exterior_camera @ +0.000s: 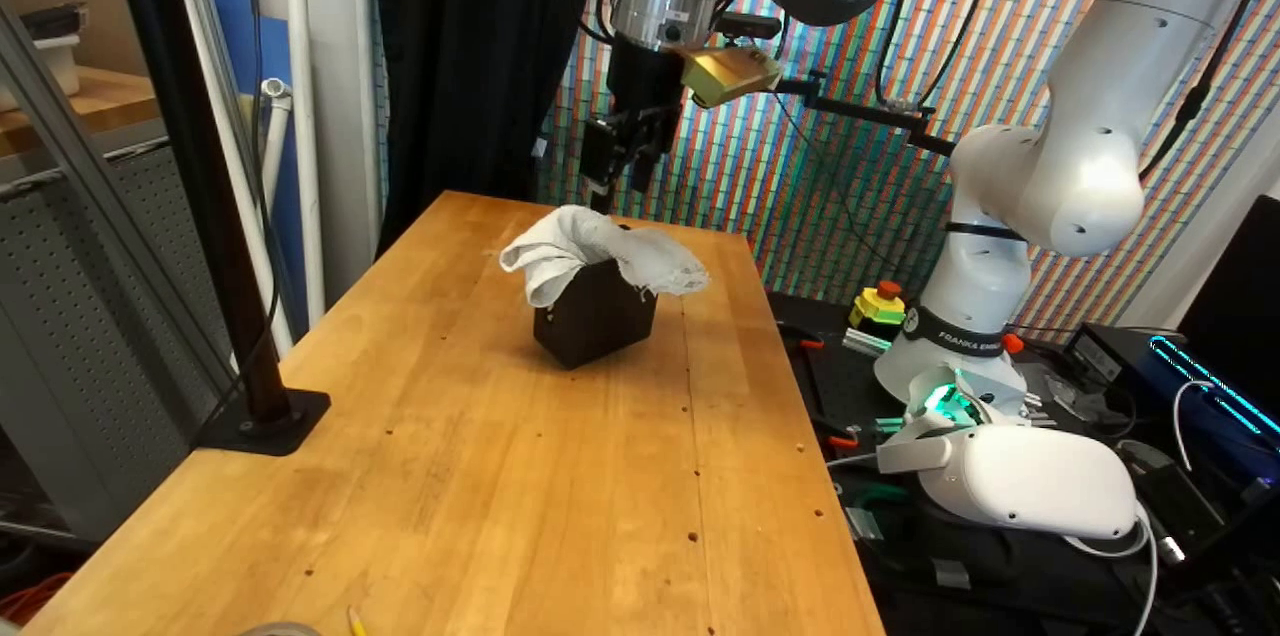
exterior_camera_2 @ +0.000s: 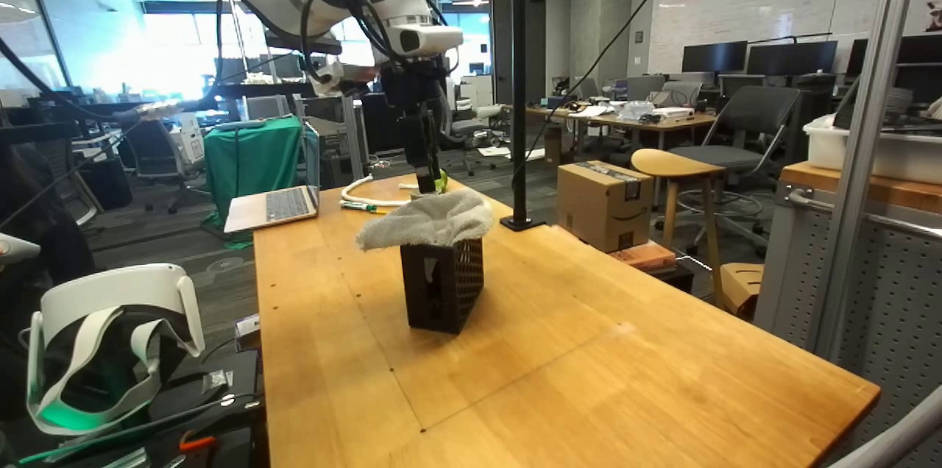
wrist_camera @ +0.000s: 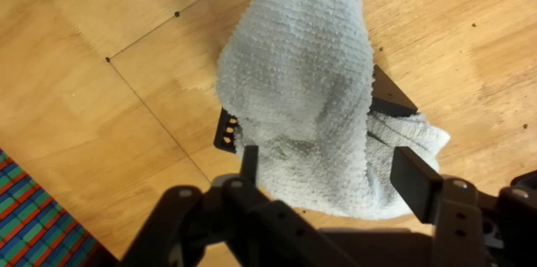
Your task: Pick up the towel and put it in the object
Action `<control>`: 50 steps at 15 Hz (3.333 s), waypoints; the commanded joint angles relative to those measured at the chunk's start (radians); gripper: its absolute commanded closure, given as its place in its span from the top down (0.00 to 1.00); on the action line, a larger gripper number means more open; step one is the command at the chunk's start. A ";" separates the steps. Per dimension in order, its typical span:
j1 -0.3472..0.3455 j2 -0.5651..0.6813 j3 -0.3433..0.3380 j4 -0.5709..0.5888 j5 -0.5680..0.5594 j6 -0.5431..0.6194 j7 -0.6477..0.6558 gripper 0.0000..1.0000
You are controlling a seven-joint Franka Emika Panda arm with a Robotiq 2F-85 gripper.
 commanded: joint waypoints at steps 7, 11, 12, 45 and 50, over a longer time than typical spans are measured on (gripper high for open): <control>-0.015 0.023 0.010 0.020 -0.103 0.027 0.046 0.05; -0.010 0.069 0.002 0.021 -0.076 0.072 0.033 0.00; -0.008 0.081 0.000 0.022 -0.062 0.084 0.027 0.03; -0.005 0.293 -0.095 0.024 0.290 0.094 -0.177 0.04; 0.047 0.214 -0.080 -0.008 0.127 0.091 -0.043 0.04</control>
